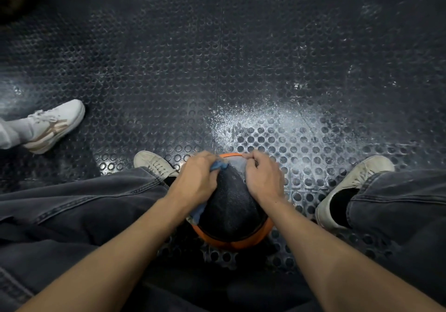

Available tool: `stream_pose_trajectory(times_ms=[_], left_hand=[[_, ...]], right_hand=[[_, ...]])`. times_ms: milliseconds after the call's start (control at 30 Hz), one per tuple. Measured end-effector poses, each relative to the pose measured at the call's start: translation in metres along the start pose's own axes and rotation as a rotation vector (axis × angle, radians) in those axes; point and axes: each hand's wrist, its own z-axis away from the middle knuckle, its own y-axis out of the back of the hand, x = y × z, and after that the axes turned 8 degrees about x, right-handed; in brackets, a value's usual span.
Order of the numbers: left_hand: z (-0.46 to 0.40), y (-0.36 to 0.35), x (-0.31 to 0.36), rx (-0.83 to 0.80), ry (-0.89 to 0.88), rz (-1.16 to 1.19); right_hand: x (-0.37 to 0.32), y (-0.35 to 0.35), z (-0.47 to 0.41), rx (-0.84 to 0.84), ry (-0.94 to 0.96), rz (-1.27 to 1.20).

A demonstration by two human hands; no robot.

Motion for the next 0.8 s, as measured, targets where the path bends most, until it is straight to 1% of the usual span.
stream_pose_trajectory(times_ms=[67,133,167,200,267,300,333,400,433,467,500,567,600,633,700,733,767,800], left_hand=[[0.021,-0.004,0.014,-0.069,-0.161,0.064],[0.039,-0.003,0.023,-0.183,-0.318,0.013],[0.038,-0.001,0.021,-0.196,-0.348,-0.029],[0.030,0.000,0.015,-0.169,-0.322,-0.056],[0.014,0.001,0.004,-0.050,-0.209,-0.061],[0.013,0.001,0.006,-0.041,-0.190,-0.067],[0.016,0.000,0.013,-0.081,-0.232,-0.074],[0.033,-0.002,0.026,-0.218,-0.381,-0.112],[0.038,0.001,0.025,-0.257,-0.430,-0.123],[0.034,0.006,0.020,-0.256,-0.429,-0.133],[0.023,0.007,0.013,-0.203,-0.392,-0.135],[0.009,0.005,0.007,-0.057,-0.233,-0.123],[0.009,0.002,0.012,-0.024,-0.178,-0.110],[0.015,-0.001,0.020,-0.036,-0.181,-0.099],[0.031,-0.008,0.024,-0.163,-0.291,-0.084],[0.030,-0.005,0.017,-0.196,-0.339,-0.067],[0.020,-0.002,0.009,-0.179,-0.313,-0.056],[0.007,0.001,0.002,-0.119,-0.219,-0.058]], right_hand=[[0.002,0.007,0.001,0.015,-0.007,0.055],[0.004,0.013,-0.001,-0.002,0.015,0.060],[0.005,0.011,-0.001,-0.018,0.021,0.051],[0.006,0.008,-0.001,-0.021,0.023,0.037],[0.003,0.002,-0.003,-0.007,0.011,0.021],[0.001,0.000,-0.003,0.002,-0.001,0.032],[0.001,0.000,-0.003,0.017,-0.013,0.046],[0.002,0.002,-0.003,0.043,-0.021,0.057],[0.003,0.002,-0.002,0.044,-0.017,0.052],[0.004,0.001,-0.002,0.037,-0.015,0.038],[0.003,-0.001,-0.003,0.030,-0.018,0.026],[-0.001,-0.004,-0.005,0.011,-0.042,0.027],[-0.003,-0.005,-0.006,0.015,-0.050,0.034],[-0.004,-0.004,-0.006,0.030,-0.049,0.040],[0.001,-0.003,-0.006,0.062,-0.049,0.030],[0.005,-0.003,-0.006,0.062,-0.056,0.013],[0.007,-0.005,-0.005,0.049,-0.059,-0.009],[0.007,-0.008,-0.005,0.035,-0.057,-0.034]])
